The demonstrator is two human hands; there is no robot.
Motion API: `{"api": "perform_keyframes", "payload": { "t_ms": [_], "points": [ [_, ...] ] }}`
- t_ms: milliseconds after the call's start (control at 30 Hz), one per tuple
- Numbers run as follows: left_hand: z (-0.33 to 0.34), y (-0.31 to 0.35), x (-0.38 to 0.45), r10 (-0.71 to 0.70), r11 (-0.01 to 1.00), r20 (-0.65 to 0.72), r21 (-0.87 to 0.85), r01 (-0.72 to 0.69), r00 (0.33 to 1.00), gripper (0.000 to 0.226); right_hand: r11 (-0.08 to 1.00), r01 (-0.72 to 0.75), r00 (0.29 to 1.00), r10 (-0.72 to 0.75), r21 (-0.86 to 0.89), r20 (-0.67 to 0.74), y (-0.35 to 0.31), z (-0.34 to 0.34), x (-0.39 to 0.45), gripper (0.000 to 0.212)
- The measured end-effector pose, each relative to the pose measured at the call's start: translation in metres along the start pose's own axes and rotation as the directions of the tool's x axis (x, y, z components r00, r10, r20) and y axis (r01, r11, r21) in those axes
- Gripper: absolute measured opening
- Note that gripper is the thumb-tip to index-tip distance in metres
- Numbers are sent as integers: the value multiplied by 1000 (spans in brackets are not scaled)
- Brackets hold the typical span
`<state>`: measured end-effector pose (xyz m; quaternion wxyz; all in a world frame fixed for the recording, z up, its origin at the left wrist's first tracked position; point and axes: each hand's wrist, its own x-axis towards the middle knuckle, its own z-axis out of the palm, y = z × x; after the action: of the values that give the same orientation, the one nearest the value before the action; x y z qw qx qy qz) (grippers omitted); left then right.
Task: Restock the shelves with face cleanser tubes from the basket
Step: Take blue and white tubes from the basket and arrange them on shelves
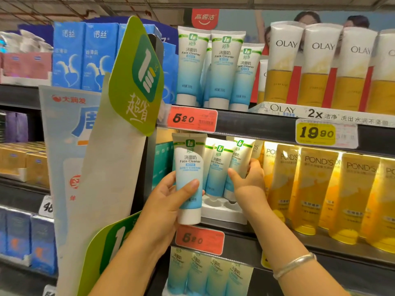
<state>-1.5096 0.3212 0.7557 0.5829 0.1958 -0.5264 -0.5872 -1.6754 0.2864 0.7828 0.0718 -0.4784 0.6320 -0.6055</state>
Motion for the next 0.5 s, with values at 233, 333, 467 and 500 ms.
{"api": "perform_keyframes", "payload": {
  "t_ms": [233, 333, 467, 500],
  "points": [
    [8, -2, 7, 24, 999, 5, 37, -24, 1000, 48, 983, -71, 995, 82, -168, 62, -1, -4, 2, 44],
    [8, -3, 8, 19, 999, -2, 32, -19, 1000, 50, 995, 40, 994, -31, -89, 102, -5, -13, -9, 50],
    [9, -4, 12, 42, 998, -15, 42, -41, 999, 50, 953, 295, 955, -292, -71, 45, -24, -23, -26, 54],
    [9, -4, 13, 50, 997, -16, 55, -49, 999, 49, 937, 348, 937, -346, -37, 52, -31, -24, -28, 48]
  ]
}}
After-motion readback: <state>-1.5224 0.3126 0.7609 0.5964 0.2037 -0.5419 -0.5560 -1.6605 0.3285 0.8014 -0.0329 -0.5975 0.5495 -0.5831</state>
